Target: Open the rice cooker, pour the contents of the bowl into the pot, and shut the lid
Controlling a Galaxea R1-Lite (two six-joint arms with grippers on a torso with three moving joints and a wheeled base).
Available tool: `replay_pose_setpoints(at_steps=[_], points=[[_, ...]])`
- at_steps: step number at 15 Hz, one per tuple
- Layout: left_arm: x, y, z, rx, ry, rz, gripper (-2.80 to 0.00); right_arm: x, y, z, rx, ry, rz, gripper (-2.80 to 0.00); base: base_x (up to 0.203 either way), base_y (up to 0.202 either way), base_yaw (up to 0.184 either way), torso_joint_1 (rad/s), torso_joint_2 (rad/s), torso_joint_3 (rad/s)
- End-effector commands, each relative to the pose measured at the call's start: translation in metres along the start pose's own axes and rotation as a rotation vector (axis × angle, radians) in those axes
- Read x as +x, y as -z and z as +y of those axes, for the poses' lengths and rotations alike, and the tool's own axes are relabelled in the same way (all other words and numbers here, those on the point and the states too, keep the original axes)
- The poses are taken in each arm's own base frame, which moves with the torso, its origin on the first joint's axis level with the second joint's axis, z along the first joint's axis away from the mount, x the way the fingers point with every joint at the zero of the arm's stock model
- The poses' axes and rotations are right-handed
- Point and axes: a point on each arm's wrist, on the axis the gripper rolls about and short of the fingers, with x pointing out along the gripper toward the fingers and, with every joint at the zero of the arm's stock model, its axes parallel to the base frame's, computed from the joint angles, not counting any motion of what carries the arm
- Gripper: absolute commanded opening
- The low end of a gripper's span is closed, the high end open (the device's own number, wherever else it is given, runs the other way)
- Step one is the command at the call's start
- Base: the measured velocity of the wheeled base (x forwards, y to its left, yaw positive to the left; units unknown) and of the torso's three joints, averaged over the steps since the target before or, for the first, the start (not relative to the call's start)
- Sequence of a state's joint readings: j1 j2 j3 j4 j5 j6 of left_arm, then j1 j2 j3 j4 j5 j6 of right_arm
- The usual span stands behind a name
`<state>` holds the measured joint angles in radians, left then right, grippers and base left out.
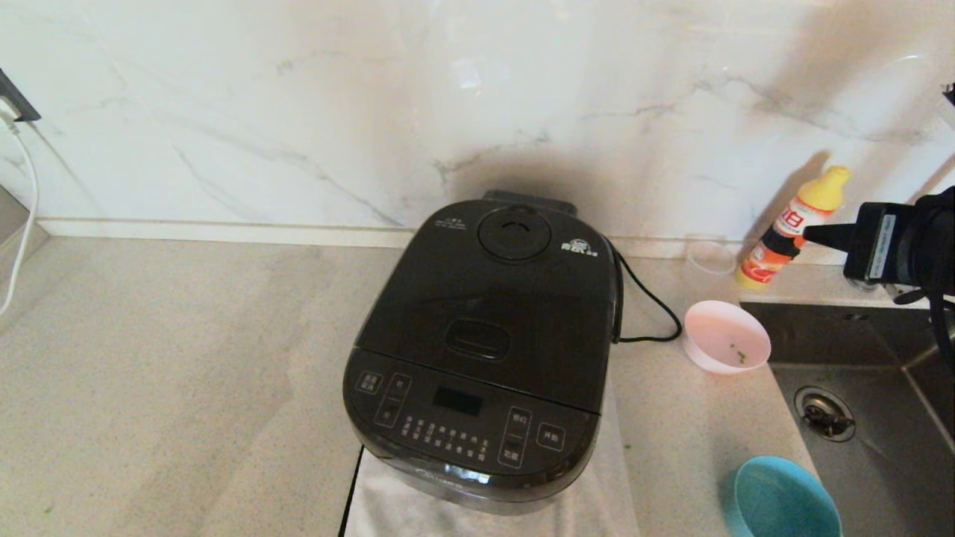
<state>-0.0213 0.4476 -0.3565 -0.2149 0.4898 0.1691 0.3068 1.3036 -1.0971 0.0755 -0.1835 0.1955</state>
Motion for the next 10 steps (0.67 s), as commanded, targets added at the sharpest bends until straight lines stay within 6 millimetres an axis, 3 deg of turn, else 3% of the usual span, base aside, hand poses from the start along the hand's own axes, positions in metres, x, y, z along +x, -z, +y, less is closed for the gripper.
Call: replay_pose_setpoints(at_steps=[1, 3, 5, 7, 10], points=[[-0.034, 0.047, 0.008, -0.033, 0.044, -0.082, -2.80, -0.013, 0.011, 0.010, -0.021, -0.054, 0.017, -2.80, 0.000, 0.000, 0.000, 0.000, 0.00, 0.000], [-0.045, 0.089, 0.004, -0.008, 0.169, -0.061, -2.80, -0.024, 0.017, 0.013, -0.030, -0.085, 0.017, -2.80, 0.000, 0.000, 0.000, 0.000, 0.00, 0.000], [-0.050, 0.113, -0.003, 0.001, 0.419, 0.065, -2.80, -0.030, 0.017, 0.018, -0.042, -0.108, 0.008, -2.80, 0.000, 0.000, 0.000, 0.000, 0.00, 0.000], [-0.052, 0.122, -0.007, -0.031, 0.537, 0.150, -2.80, -0.036, 0.020, 0.028, -0.068, -0.134, 0.004, -2.80, 0.000, 0.000, 0.000, 0.000, 0.00, 0.000], [-0.052, 0.122, -0.006, -0.067, 0.527, 0.159, -2.80, -0.046, 0.032, 0.042, -0.115, -0.225, 0.032, -2.80, 0.000, 0.000, 0.000, 0.000, 0.00, 0.000]])
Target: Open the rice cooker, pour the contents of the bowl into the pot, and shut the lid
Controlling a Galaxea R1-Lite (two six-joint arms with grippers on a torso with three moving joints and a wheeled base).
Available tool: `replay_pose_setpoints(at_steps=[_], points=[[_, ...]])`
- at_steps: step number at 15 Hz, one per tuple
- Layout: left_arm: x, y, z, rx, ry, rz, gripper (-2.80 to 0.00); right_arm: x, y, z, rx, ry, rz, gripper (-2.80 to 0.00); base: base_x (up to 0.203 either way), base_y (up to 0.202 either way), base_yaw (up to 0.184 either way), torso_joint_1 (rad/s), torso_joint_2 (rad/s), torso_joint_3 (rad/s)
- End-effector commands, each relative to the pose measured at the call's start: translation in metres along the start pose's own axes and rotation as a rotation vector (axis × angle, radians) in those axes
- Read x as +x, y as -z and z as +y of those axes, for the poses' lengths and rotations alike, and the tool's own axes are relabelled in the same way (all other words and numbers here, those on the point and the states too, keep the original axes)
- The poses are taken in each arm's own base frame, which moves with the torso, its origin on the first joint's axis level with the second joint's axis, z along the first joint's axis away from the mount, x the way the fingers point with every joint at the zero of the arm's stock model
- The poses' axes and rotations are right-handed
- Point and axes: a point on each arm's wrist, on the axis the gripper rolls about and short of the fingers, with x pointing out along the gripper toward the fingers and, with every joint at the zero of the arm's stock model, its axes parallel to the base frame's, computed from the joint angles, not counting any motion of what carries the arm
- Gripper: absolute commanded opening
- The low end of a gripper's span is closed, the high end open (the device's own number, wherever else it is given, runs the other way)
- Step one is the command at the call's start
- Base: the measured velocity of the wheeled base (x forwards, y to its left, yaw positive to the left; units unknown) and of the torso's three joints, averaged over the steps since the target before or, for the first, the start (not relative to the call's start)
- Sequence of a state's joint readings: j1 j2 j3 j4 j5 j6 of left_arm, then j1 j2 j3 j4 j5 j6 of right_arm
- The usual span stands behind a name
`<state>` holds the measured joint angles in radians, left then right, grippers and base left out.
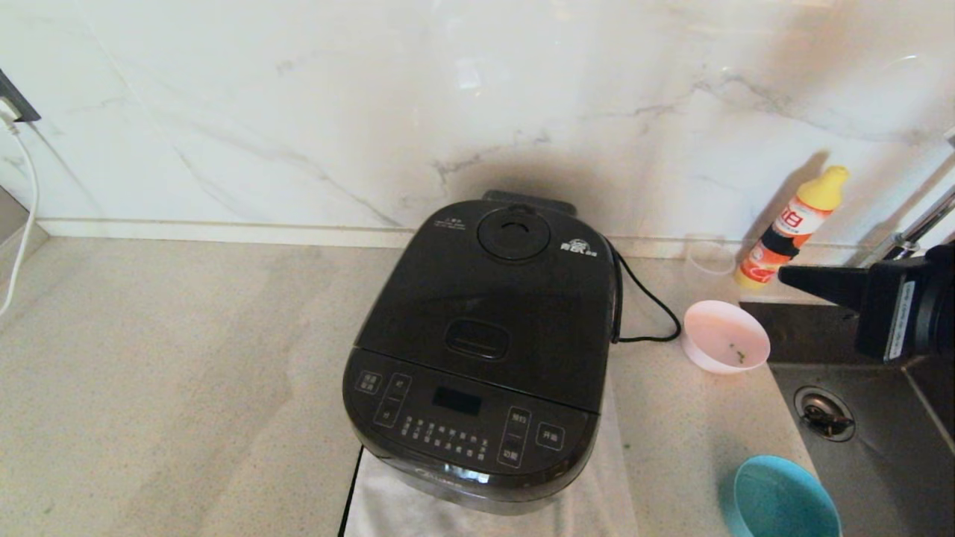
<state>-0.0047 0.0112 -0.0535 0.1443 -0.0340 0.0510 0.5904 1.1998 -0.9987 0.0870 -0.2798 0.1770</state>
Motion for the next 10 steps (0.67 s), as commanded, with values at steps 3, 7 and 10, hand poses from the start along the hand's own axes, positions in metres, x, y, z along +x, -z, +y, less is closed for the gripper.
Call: replay_pose_setpoints(at_steps=[3, 7, 10], points=[[0.000, 0.000, 0.000, -0.010, -0.003, -0.027, -2.80, -0.015, 0.023, 0.018, -0.062, -0.124, 0.087, -2.80, 0.000, 0.000, 0.000, 0.000, 0.00, 0.000], [0.000, 0.000, 0.000, -0.012, -0.007, -0.025, -2.80, -0.017, 0.047, 0.043, -0.114, -0.280, 0.203, -2.80, 0.000, 0.000, 0.000, 0.000, 0.00, 0.000], [0.000, 0.000, 0.000, -0.012, -0.008, -0.025, -2.80, -0.013, 0.055, 0.057, -0.111, -0.384, 0.268, -2.80, 0.000, 0.000, 0.000, 0.000, 0.00, 0.000]])
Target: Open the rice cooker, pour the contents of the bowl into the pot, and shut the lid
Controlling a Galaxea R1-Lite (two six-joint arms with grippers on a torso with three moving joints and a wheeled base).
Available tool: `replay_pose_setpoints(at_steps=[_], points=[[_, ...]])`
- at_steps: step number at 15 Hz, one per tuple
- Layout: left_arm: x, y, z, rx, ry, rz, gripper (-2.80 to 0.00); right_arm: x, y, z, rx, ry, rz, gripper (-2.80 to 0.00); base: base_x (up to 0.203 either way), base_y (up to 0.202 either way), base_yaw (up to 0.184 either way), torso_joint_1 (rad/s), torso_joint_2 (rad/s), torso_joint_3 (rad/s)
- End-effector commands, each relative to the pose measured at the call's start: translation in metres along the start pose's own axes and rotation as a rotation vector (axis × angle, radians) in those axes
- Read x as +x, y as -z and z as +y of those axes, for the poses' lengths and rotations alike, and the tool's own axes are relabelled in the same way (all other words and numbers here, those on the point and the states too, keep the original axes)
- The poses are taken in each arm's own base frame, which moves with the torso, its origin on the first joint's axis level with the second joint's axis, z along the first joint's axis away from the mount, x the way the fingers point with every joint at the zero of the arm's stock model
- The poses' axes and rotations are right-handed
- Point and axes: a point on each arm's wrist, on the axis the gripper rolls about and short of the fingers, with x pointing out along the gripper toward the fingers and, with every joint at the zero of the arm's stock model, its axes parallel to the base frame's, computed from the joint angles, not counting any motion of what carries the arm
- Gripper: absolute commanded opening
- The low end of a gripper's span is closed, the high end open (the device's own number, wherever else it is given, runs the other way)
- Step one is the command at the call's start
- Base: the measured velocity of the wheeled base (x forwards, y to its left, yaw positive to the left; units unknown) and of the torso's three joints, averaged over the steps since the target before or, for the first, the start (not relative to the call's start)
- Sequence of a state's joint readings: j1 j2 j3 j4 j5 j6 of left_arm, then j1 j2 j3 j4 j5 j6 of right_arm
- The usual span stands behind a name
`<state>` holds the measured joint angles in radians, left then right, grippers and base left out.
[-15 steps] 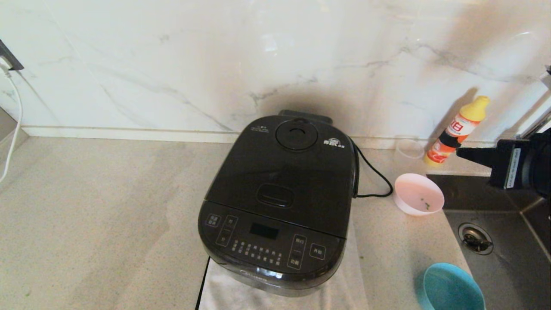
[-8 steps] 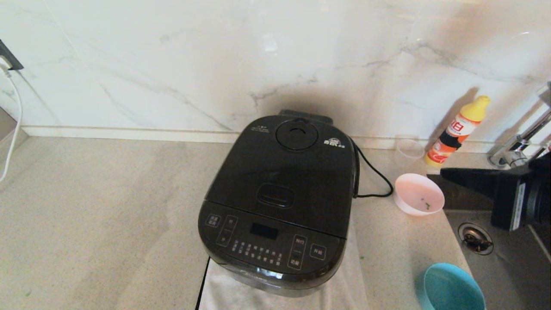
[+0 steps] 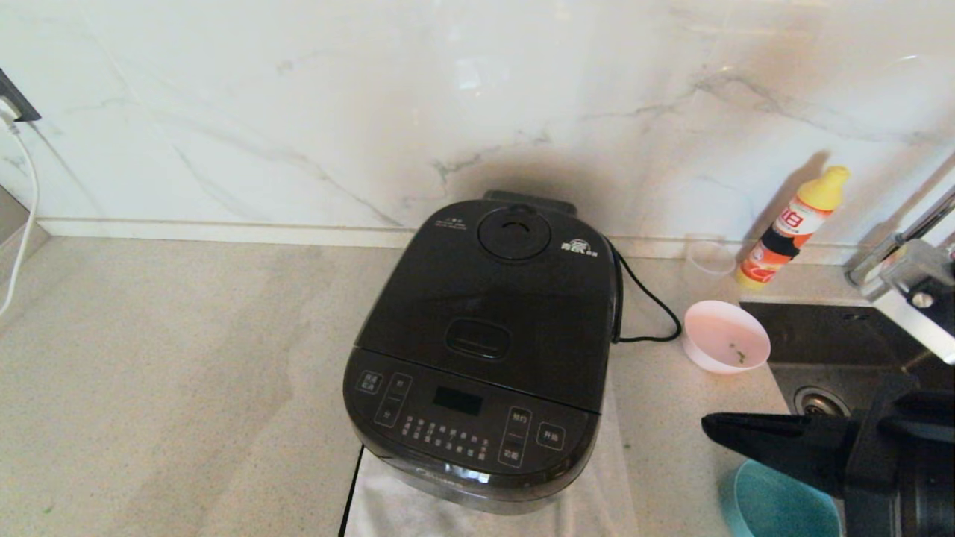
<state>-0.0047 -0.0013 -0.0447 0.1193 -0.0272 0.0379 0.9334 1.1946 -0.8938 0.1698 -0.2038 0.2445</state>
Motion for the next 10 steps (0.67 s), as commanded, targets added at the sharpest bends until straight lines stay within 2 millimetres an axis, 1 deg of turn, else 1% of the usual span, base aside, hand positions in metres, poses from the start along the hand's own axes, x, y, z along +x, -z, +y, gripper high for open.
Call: replay_pose_setpoints(at_steps=[1, 4, 8, 10], points=[[0.000, 0.000, 0.000, 0.000, 0.000, 0.003, -2.80, 0.014, 0.006, 0.009, 0.010, -0.056, 0.070, -2.80, 0.000, 0.000, 0.000, 0.000, 0.00, 0.000], [0.000, 0.000, 0.000, 0.000, 0.000, 0.002, -2.80, 0.024, 0.010, 0.017, 0.004, -0.127, 0.126, -2.80, 0.000, 0.000, 0.000, 0.000, 0.00, 0.000], [0.000, 0.000, 0.000, 0.000, 0.000, 0.003, -2.80, 0.040, 0.011, 0.035, -0.026, -0.181, 0.129, -2.80, 0.000, 0.000, 0.000, 0.000, 0.00, 0.000], [0.000, 0.000, 0.000, 0.000, 0.000, 0.002, -2.80, 0.043, 0.011, 0.037, -0.029, -0.185, 0.132, -2.80, 0.000, 0.000, 0.000, 0.000, 0.00, 0.000]])
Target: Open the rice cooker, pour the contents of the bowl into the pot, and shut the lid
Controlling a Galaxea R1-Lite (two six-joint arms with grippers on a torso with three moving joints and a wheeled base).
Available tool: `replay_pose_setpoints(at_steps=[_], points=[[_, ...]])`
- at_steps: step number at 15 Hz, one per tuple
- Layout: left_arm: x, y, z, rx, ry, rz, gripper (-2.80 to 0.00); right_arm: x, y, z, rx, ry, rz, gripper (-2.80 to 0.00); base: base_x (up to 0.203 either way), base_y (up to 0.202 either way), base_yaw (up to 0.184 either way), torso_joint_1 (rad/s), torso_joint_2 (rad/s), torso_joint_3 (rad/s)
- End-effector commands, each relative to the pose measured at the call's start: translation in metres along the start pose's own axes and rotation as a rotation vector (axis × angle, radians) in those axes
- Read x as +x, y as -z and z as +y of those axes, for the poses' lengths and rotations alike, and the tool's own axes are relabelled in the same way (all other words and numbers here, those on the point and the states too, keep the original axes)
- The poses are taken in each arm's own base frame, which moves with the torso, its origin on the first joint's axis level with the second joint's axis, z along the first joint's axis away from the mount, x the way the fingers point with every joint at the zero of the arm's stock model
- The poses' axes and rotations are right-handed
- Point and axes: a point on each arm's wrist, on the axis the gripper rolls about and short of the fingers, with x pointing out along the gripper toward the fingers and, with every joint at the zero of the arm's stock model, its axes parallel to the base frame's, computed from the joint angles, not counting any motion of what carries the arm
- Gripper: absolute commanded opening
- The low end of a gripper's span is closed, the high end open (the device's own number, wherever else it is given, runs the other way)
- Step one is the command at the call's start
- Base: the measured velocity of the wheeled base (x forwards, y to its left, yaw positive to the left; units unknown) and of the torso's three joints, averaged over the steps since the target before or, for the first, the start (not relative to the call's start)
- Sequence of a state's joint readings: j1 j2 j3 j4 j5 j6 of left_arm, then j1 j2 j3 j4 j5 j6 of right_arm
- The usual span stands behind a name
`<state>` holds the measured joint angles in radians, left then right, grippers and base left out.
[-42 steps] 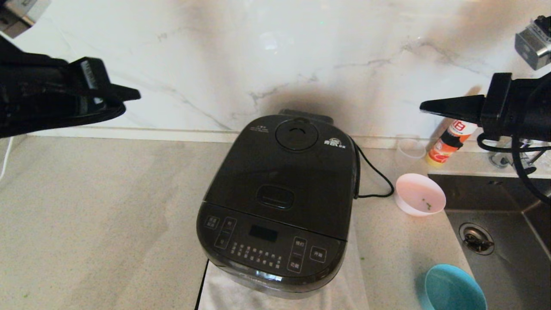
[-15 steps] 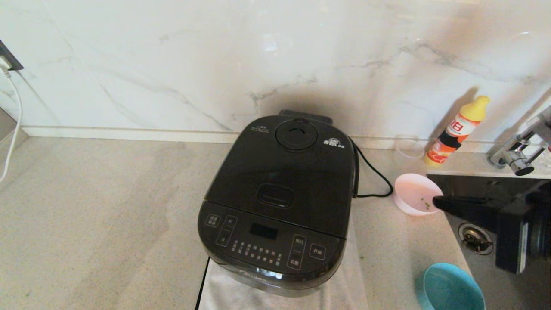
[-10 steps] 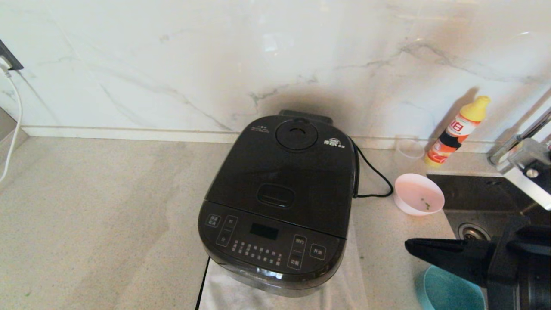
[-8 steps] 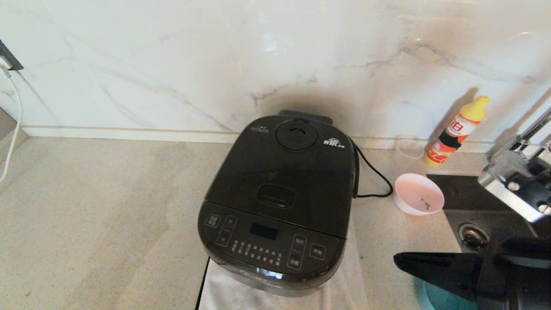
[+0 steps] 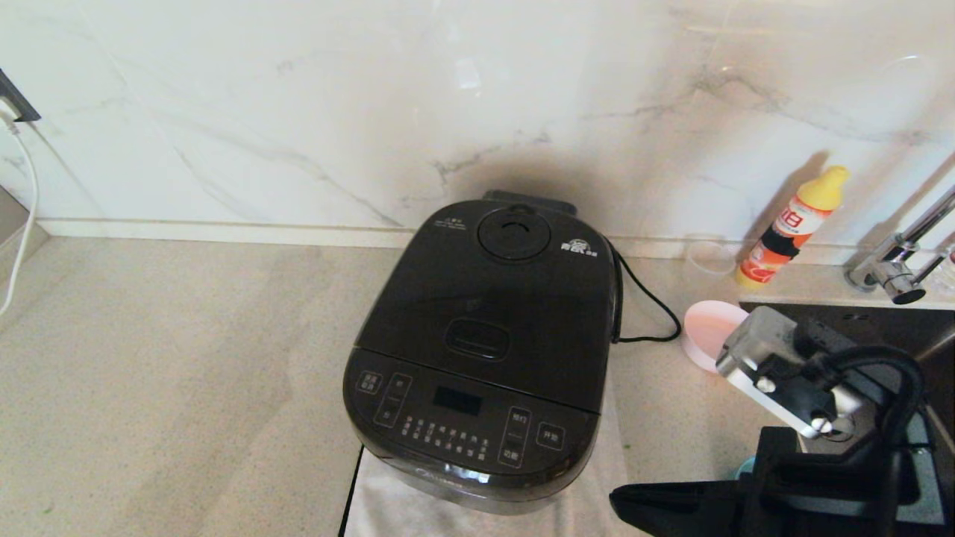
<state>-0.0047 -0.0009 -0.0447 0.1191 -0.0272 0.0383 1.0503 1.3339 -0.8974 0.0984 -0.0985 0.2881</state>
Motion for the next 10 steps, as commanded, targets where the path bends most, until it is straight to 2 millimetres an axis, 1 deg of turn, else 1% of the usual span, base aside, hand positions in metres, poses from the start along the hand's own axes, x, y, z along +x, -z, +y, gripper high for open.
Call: replay_pose_setpoints(at_steps=[1, 5, 10], points=[[0.0001, 0.0001, 0.0000, 0.000, 0.000, 0.002, -2.80, 0.0099, 0.0004, 0.0027, -0.004, 0.002, 0.026, -2.80, 0.000, 0.000, 0.000, 0.000, 0.00, 0.000], [0.0002, 0.0000, 0.0000, 0.000, 0.000, 0.003, -2.80, 0.0067, -0.0033, 0.0021, 0.004, 0.004, 0.009, -2.80, 0.000, 0.000, 0.000, 0.000, 0.00, 0.000], [0.0002, 0.0000, 0.0000, 0.000, 0.000, 0.003, -2.80, 0.0109, -0.0084, 0.0011, 0.013, 0.012, 0.002, -2.80, 0.000, 0.000, 0.000, 0.000, 0.00, 0.000]])
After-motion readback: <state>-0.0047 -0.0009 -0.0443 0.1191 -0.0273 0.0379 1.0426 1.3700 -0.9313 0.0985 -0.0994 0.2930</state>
